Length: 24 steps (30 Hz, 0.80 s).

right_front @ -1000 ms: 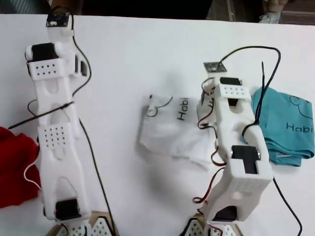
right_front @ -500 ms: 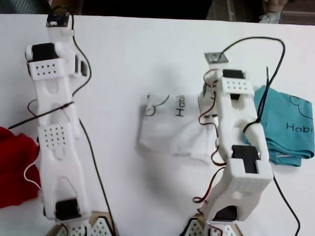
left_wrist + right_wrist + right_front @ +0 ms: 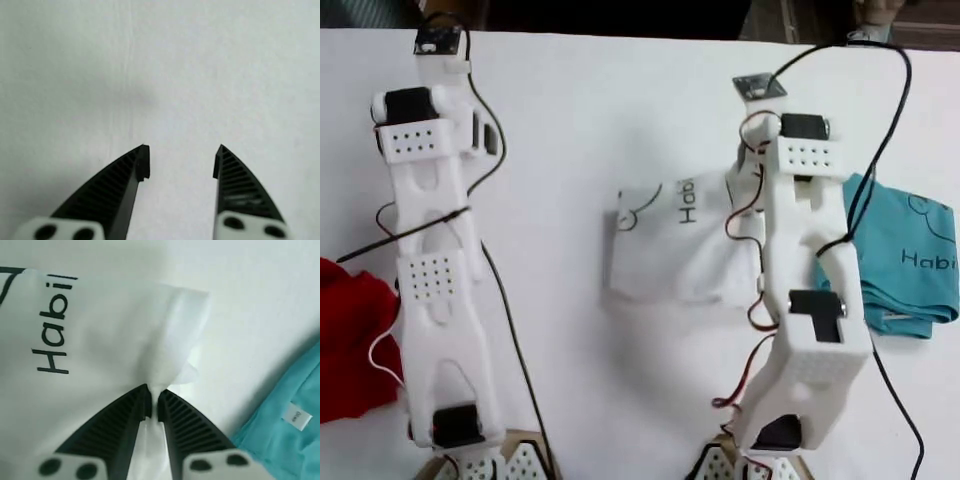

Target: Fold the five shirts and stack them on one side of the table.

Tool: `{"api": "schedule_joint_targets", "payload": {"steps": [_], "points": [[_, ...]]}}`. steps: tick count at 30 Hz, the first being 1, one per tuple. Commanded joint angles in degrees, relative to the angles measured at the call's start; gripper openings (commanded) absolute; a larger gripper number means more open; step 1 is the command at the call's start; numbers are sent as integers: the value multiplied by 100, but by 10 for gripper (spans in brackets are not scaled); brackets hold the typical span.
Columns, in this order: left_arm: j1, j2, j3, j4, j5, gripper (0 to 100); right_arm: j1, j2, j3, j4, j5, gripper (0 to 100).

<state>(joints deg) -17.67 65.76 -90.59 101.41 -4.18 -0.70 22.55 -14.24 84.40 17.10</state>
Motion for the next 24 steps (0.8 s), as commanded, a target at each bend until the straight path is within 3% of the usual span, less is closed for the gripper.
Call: {"api": "schedule_joint_targets", "payload": {"steps": [1, 5, 13, 20, 24], "points": [[0, -35, -251, 9, 9, 228, 57, 277, -176, -84, 26, 24], [0, -35, -251, 9, 9, 229, 66, 541, -176, -198, 26, 32], [334, -97, -242, 88, 18, 229, 57, -4, -176, -48, 378, 234], [1486, -132, -207, 123, -114, 228, 171, -927, -141, -48, 387, 230], [2356, -624, 286, 123, -88, 227, 286, -796, -149, -163, 387, 116]]}}
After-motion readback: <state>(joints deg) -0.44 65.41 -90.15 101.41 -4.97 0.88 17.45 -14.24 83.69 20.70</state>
